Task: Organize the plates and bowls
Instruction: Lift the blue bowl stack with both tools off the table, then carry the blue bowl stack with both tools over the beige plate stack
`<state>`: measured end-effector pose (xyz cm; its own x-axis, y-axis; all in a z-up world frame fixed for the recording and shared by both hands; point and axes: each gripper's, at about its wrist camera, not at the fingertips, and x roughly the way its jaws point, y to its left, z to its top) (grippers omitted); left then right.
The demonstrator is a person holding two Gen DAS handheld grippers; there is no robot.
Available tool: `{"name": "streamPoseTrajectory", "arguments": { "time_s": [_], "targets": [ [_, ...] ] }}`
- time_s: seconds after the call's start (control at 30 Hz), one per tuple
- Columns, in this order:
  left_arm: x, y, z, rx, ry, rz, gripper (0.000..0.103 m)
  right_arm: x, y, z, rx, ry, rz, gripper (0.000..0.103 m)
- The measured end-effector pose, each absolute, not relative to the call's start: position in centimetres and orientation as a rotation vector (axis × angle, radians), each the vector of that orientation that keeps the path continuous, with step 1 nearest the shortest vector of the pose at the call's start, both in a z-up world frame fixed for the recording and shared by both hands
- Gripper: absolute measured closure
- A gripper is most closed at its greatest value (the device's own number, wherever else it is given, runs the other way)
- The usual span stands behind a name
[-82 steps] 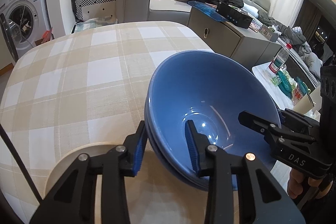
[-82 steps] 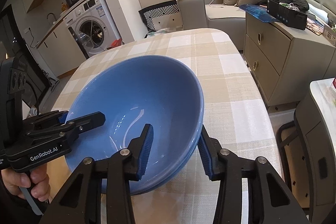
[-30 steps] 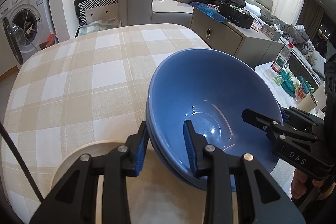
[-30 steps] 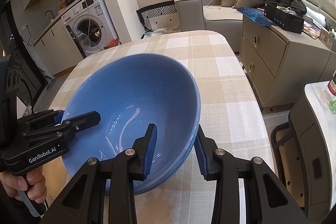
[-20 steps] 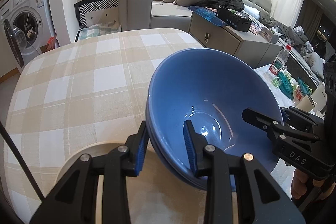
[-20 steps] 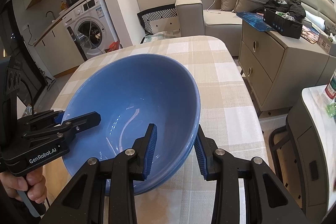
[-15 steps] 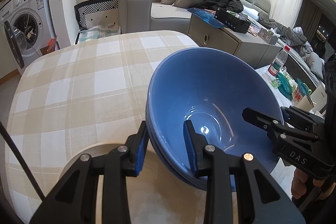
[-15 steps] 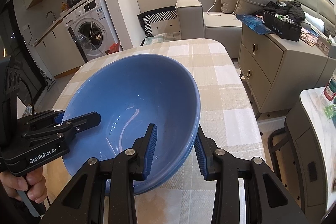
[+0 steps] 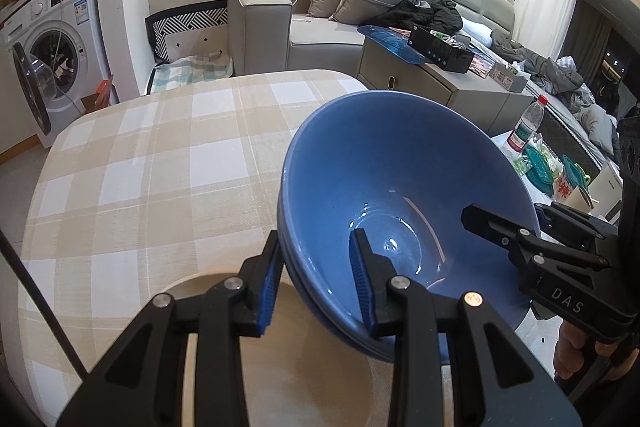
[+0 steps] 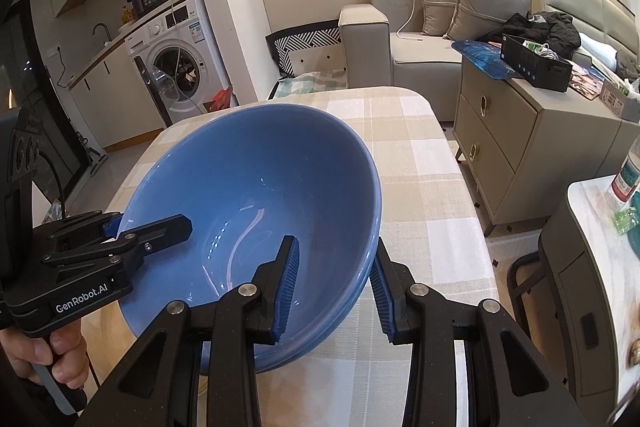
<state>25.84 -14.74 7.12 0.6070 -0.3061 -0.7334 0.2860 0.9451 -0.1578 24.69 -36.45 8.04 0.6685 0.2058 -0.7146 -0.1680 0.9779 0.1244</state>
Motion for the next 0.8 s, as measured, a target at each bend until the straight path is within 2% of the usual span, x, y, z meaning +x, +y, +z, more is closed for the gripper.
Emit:
{"name": "streamPoseTrajectory", "arguments": {
  "time_s": [0.8],
  "targets": [
    [22.6, -12.4, 10.3, -0.041, 0.823, -0.310, 0.071, 21.7, -33.9, 11.6, 0.029, 0.785, 0.243, 0.068]
  ]
}}
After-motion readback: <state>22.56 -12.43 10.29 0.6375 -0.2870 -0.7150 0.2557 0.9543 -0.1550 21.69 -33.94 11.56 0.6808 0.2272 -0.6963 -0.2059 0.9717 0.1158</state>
